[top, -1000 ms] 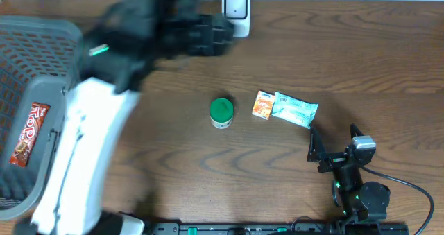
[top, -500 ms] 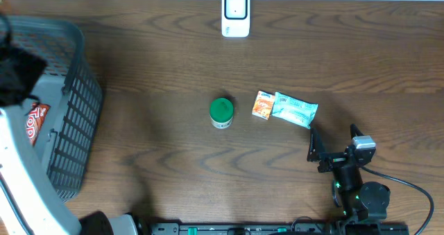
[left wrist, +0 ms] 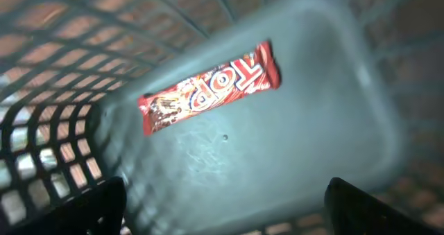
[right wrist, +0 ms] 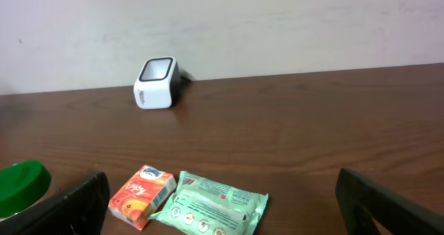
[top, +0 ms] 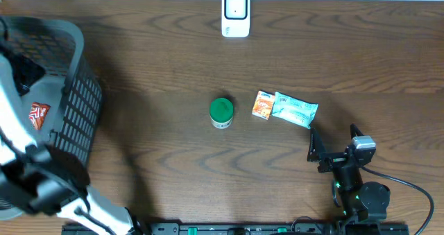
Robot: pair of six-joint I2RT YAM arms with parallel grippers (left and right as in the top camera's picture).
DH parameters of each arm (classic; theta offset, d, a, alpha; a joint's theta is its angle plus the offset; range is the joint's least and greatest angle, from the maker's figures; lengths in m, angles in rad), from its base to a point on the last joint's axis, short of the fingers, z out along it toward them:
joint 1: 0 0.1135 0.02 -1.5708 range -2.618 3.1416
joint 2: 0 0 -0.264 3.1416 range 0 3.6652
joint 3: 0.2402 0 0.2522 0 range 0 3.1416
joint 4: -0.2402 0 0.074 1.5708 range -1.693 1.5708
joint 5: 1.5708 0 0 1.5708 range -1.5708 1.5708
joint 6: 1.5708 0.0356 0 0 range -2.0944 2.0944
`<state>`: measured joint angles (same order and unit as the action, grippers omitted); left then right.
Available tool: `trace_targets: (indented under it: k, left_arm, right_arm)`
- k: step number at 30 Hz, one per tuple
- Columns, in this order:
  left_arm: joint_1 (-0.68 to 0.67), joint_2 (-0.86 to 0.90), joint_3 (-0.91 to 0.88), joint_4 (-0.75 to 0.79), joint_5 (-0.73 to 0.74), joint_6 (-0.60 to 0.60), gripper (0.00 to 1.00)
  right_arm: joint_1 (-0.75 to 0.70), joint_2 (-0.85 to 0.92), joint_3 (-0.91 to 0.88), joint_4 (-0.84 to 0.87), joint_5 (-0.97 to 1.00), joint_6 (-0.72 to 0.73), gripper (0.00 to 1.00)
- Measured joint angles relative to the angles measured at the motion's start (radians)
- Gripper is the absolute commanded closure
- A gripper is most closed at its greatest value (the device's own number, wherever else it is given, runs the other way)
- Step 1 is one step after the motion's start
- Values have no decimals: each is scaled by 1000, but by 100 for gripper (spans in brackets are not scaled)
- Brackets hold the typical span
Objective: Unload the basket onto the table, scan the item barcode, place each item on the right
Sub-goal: 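Reach the left gripper back into the basket toward the TOP bar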
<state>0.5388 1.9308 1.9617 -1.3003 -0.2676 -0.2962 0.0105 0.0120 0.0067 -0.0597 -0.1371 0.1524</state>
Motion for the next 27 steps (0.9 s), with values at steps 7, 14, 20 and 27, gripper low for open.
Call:
trace_targets:
  k: [7, 14, 20, 27]
  left_arm:
    - [0, 151, -13, 27, 0, 210, 7]
    - [4, 210, -16, 100, 22, 407, 7]
    - [36, 260, -18, 140, 30, 515, 7]
    - [125, 296, -23, 154, 54, 553, 7]
  right_arm:
    - [0, 0, 0, 0, 0, 0, 1]
    - [0, 0, 0, 0, 0, 0, 1]
    - [0, 0, 0, 0, 0, 0, 1]
    - [0, 0, 0, 0, 0, 0, 1]
